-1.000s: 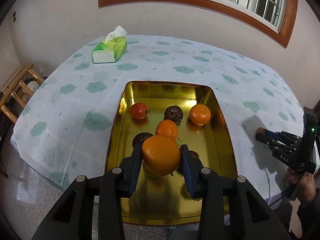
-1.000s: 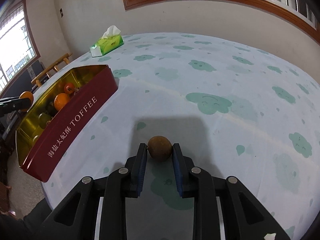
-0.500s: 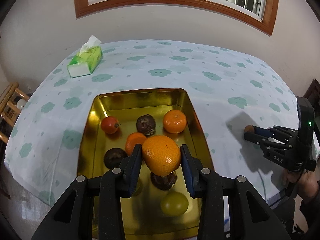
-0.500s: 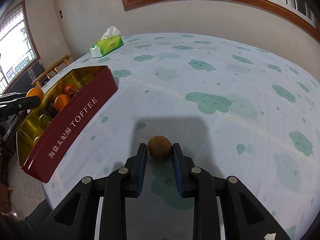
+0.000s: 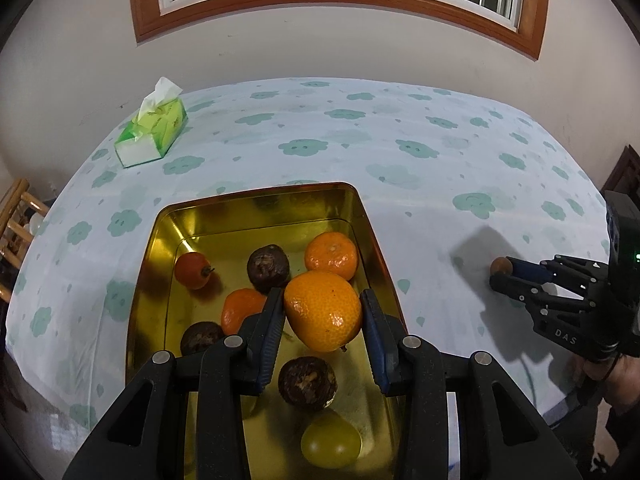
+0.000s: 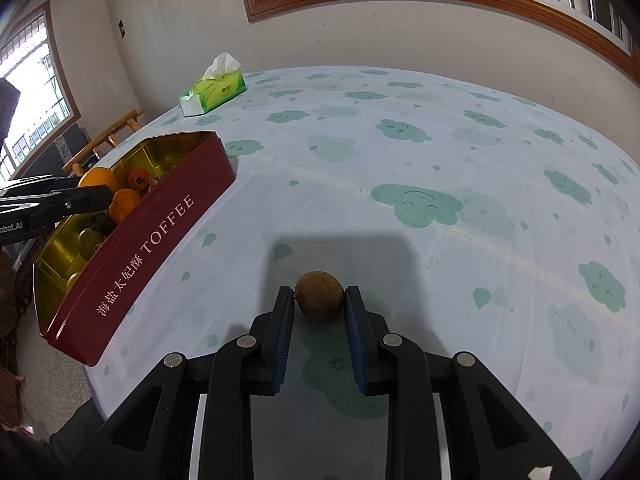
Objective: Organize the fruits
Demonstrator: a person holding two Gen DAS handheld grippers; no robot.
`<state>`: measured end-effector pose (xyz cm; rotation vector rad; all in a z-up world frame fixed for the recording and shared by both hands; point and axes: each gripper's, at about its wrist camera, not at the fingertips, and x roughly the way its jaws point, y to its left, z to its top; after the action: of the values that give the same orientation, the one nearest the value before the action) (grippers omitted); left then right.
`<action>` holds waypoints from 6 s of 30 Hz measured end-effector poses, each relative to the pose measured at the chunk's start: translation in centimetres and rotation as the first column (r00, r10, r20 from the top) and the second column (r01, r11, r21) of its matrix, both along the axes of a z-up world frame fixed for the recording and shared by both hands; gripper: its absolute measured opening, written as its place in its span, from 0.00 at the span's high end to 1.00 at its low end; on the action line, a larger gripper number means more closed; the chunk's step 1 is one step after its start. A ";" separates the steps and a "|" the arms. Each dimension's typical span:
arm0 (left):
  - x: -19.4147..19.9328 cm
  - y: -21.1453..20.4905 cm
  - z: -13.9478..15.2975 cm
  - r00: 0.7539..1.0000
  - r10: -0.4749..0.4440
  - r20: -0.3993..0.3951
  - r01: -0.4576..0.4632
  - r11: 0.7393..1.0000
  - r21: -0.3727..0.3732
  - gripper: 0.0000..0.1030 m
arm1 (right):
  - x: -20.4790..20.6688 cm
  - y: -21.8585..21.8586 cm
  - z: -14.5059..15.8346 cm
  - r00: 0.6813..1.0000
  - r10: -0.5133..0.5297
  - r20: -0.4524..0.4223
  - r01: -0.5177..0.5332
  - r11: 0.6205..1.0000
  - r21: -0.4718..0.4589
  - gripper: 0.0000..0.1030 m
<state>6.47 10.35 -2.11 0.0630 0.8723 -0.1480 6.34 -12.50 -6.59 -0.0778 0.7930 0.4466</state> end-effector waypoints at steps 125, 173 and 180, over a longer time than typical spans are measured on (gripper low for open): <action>-8.6 10.2 4.0 0.879 0.325 0.349 -0.328 0.943 -0.053 0.49 | -8.3 18.9 8.2 0.912 0.049 0.408 -0.045 0.999 -0.019 0.05; -12.3 8.1 7.5 0.792 0.329 0.514 -0.368 0.930 -0.028 0.10 | -10.2 16.5 10.3 0.876 -0.091 0.473 0.079 0.996 0.045 0.01; -10.7 7.5 6.8 0.818 0.332 0.469 -0.377 0.926 0.002 0.08 | -8.2 13.1 9.5 0.901 -0.132 0.412 0.124 0.991 0.047 0.01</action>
<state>-4.21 17.87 4.70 0.0207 0.3974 0.2569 -1.90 0.59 2.94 -0.0975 0.3701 0.2970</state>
